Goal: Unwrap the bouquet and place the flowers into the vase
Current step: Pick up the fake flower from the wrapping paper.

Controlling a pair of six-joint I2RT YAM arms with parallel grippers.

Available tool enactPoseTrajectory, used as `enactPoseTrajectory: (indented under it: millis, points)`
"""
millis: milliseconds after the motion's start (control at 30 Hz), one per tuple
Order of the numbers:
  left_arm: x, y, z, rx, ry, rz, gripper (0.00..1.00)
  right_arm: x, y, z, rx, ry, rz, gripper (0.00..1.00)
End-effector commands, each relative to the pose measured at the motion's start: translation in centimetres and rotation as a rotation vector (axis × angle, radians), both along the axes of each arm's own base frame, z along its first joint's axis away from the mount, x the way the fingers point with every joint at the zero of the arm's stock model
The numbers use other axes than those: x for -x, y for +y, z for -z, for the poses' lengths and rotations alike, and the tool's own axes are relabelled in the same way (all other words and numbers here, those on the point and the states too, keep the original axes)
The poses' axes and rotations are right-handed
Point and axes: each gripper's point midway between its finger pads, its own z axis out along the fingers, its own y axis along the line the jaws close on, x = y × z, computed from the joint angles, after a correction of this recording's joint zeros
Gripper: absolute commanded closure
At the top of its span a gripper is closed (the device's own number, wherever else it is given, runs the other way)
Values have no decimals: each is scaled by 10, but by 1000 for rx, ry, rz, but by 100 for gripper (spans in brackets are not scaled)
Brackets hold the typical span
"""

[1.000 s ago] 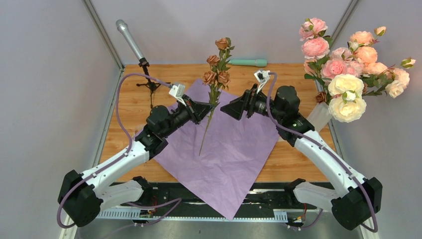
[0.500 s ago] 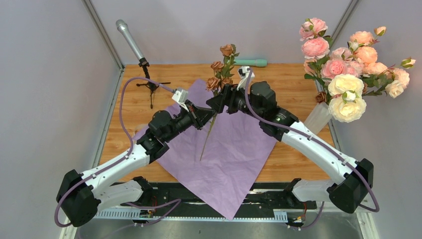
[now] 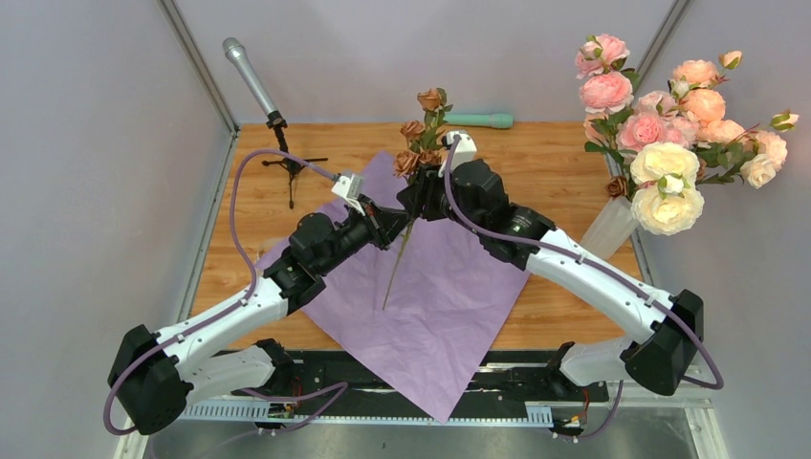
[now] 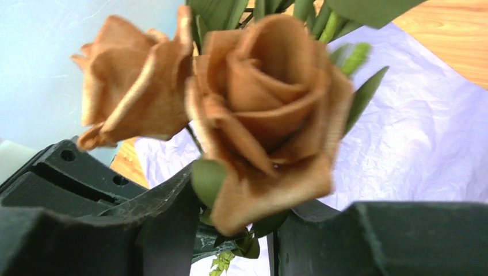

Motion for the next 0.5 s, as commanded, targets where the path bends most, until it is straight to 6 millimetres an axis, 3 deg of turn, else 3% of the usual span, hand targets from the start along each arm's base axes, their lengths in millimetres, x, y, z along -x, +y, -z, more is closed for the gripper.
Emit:
enactPoseTrajectory:
  millis: [0,100,167,200,267,300,367,433,467]
  points:
    - [-2,1,-10,-5,-41,-16,100,-8,-1,-16,4,-43,42,63]
    - [-2,0,-8,-19,-45,-9,100,-9,-3,-17,11,-53,49,83]
    - [-3,0,-7,-34,-43,-11,95,-9,-7,-19,23,-72,52,95]
    - [-4,0,-6,-43,-41,-13,85,-8,-9,-22,28,-88,54,100]
    - [-4,0,-6,-48,-43,-16,61,-8,-14,-27,64,-145,38,100]
    - [-4,0,-7,-52,-47,-12,44,-7,-16,-32,74,-173,32,100]
    - [-3,0,-6,-75,-55,-6,21,-7,-28,-41,119,-240,44,100]
    - [-3,2,-5,-130,-68,2,7,-5,-42,-51,170,-308,56,100]
    - [-2,5,7,-187,-37,1,4,-5,-51,-56,197,-339,73,100]
